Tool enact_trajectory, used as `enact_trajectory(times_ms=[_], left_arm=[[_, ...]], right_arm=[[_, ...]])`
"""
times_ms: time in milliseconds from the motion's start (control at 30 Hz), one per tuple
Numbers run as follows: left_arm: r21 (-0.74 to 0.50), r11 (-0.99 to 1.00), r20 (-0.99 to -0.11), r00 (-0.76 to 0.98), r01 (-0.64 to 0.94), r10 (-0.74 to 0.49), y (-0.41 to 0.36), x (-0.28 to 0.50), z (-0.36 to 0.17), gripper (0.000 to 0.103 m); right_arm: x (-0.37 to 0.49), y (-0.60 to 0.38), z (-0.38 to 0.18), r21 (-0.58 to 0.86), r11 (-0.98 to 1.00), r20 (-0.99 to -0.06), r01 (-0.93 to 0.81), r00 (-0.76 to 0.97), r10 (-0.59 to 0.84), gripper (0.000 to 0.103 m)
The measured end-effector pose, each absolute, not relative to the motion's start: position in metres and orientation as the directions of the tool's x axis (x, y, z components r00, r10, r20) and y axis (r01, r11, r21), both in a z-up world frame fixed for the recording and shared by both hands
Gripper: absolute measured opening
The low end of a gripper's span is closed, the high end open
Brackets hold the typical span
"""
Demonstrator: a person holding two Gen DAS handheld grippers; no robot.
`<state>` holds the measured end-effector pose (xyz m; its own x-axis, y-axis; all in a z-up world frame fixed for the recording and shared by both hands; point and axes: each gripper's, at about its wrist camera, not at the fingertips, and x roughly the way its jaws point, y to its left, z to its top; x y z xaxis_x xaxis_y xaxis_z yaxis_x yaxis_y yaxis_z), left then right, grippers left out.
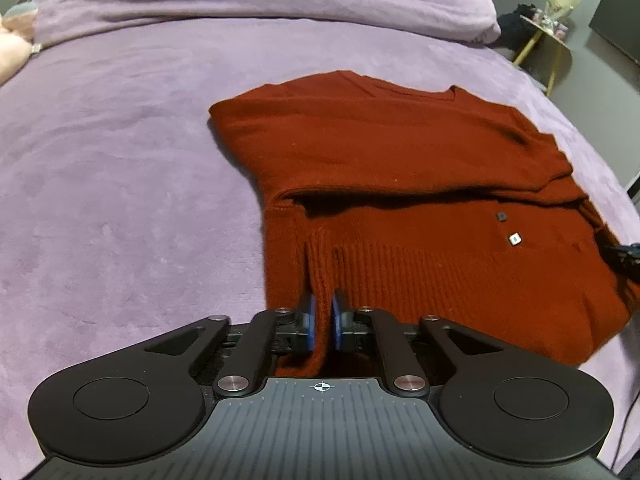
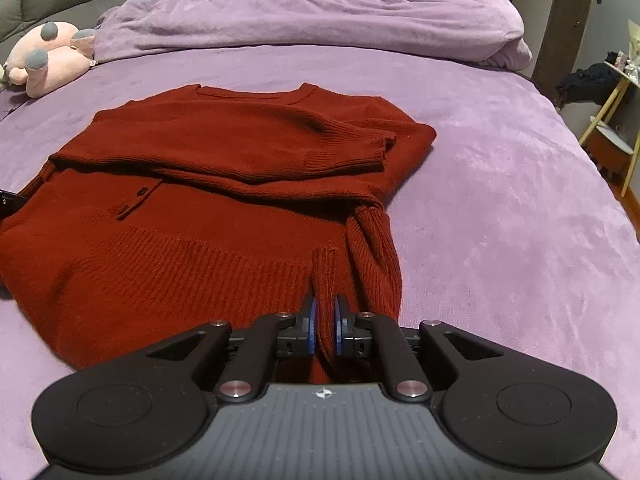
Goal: Fold small clothes
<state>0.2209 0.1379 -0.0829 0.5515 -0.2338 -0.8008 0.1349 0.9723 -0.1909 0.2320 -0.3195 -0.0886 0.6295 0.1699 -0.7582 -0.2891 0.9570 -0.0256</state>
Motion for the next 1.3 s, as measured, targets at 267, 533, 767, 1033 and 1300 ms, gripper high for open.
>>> enact_trajectory(times_ms=[267,533,767,1033,1300], left_arm=[[-0.228,0.961,-0.642,0.717,0.159,-0.271,0.144,0.220,-0.008,0.008],[-0.207,0.978,-0.659,0.736,0.020,-0.154,0.152,0.299,-0.023,0.009],[-0.176,0.983,-0.741,0.649,0.060,-0.172,0.143,0.309,-0.076,0.040],[-0.141,0.988,-0.751,0.644,0.056,-0.143,0.140,0.307,-0.080,0.008],[-0.046,0.999,-0.555,0.831,0.026,-0.048,0.141,0.334,0.006,0.008]], right_arm=[[0.241,-0.327,-0.034,0.029,0.964,-0.617,-0.264,0.754,0.225,0.005],[0.331,-0.317,-0.045,0.031,0.990,-0.612,-0.139,0.780,0.129,0.005],[0.345,-0.314,-0.082,0.035,0.978,-0.692,-0.205,0.701,0.172,0.008],[0.335,-0.300,-0.084,-0.080,0.959,-0.692,-0.271,0.708,0.142,0.005],[0.371,-0.302,-0.024,-0.117,0.981,-0.509,-0.154,0.858,0.074,0.004]])
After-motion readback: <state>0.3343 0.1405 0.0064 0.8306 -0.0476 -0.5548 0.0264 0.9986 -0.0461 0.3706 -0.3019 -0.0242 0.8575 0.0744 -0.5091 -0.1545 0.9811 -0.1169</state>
